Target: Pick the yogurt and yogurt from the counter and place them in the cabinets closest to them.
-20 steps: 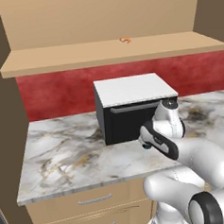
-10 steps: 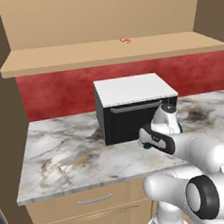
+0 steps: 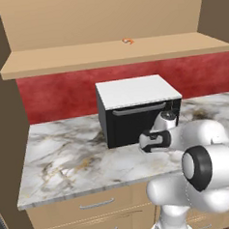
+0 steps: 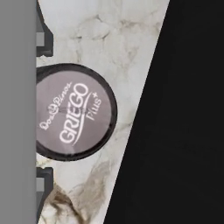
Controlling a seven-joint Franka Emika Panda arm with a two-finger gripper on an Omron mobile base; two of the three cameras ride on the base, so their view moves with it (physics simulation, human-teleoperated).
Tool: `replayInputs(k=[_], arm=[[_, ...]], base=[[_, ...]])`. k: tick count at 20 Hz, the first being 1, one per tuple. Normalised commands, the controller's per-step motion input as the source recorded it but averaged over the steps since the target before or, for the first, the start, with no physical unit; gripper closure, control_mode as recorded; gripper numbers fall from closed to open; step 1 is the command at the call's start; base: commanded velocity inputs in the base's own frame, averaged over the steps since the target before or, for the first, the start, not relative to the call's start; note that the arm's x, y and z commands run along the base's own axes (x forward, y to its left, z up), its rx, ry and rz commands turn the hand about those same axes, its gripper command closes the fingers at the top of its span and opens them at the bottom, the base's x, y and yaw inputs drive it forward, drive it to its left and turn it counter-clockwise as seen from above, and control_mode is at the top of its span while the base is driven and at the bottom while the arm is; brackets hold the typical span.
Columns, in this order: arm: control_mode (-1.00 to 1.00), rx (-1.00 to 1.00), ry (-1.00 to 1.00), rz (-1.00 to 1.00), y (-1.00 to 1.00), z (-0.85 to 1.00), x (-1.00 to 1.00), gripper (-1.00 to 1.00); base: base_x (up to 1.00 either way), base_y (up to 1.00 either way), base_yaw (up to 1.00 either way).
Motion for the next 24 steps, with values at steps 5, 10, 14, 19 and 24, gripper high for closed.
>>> replayInputs(k=[5,10,14,19,24], arm=[[-1.00,0.00,0.00,0.00,0.00,-0.17,0.08,1.00],[-1.00,0.01,0.00,0.00,0.00,0.18,-0.01,1.00],[-1.00,0.08,0.01,-0.04,-0.08,0.70,-0.21,1.00],[-1.00,0.09,0.09,-0.04,-0.15,0.80,-0.45,1.00],[-1.00,0.04,0.11,-0.03,-0.15,0.75,-0.68,1.00]], base=[[0.00,0.00,0.00],[0.00,0.00,0.00],[0.00,0.00,0.00],[0.00,0.00,0.00],[0.00,0.00,0.00]])
